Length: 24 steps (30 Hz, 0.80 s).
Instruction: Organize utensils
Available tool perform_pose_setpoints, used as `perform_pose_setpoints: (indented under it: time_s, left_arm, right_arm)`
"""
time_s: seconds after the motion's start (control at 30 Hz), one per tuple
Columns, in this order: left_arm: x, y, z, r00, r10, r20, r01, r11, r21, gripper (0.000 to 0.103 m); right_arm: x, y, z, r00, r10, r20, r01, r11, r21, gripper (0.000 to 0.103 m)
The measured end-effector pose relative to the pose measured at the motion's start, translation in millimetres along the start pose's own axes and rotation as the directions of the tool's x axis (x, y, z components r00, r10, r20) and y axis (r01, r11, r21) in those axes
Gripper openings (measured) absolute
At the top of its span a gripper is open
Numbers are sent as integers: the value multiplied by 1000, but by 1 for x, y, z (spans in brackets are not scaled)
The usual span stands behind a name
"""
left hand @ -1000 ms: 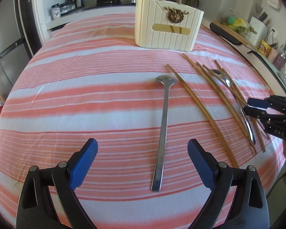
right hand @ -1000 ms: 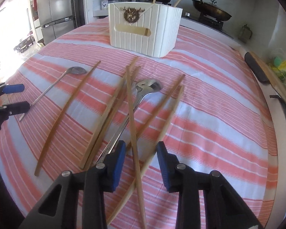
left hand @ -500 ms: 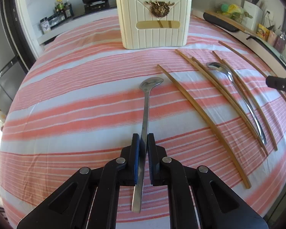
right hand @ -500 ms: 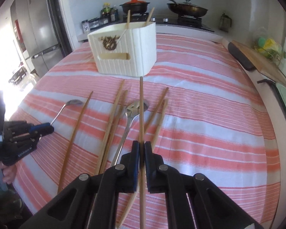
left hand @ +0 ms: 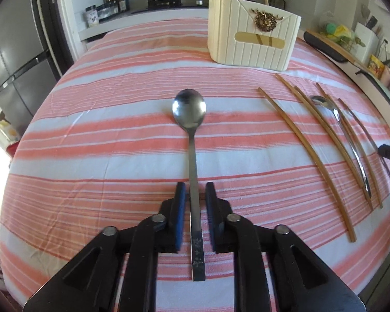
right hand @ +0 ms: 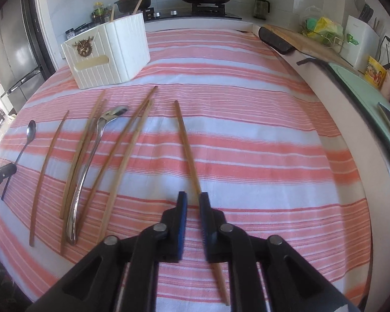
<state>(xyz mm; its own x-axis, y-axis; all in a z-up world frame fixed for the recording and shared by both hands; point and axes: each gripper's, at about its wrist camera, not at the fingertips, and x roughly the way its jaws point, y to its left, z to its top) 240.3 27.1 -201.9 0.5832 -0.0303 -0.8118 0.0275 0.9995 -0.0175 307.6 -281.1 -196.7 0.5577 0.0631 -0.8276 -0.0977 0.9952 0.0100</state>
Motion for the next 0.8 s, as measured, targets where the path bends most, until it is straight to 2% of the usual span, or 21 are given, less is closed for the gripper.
perform_pose_setpoints:
  time_s: [0.03, 0.07, 0.17, 0.37, 0.5, 0.57, 0.8]
  left_arm:
    - [-1, 0, -2, 1000, -2, 4, 2, 1000, 9, 45]
    - [-2, -1, -3, 1000, 3, 9, -3, 1000, 17, 60]
    - [-2, -3, -8, 1000, 12, 12, -12, 999, 40, 64]
    - [3, 6, -7, 999, 34, -3, -34, 999, 2, 87]
    - [10, 12, -5, 999, 45, -25, -45, 999, -16, 99]
    - [12, 13, -5, 998, 53, -28, -53, 998, -26, 102]
    - [14, 14, -4, 998, 49, -25, -50, 998, -27, 102]
  right_arm:
    - [-3, 1, 0, 1000, -2, 14, 2, 1000, -3, 46]
    - [-7, 1, -1, 999, -3, 34, 3, 1000, -3, 53]
    - [-9, 2, 3, 999, -10, 47, 11, 1000, -14, 54]
    - [14, 4, 6, 999, -29, -25, 27, 998, -61, 54]
    - [17, 3, 6, 1000, -18, -20, 16, 997, -78, 56]
    - [18, 0, 7, 1000, 2, -19, -3, 997, -77, 57]
    - [19, -3, 7, 1000, 29, -7, -30, 995, -93, 60]
